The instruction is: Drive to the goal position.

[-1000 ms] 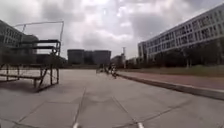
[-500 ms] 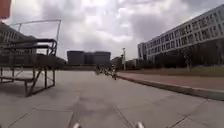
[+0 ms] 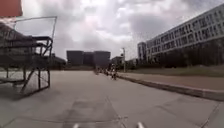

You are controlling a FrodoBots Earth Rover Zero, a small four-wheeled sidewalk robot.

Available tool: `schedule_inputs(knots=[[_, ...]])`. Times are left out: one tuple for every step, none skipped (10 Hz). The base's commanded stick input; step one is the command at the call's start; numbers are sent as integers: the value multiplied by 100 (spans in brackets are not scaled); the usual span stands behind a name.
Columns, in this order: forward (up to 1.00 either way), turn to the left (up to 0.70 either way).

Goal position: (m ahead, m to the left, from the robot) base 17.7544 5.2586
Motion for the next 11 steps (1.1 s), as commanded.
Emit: schedule_inputs(knots=[[60, 15], [60, 15], [60, 15], [60, 15], [60, 15], [60, 15], [60, 15], [60, 15], [60, 15], [60, 15], [60, 15]])
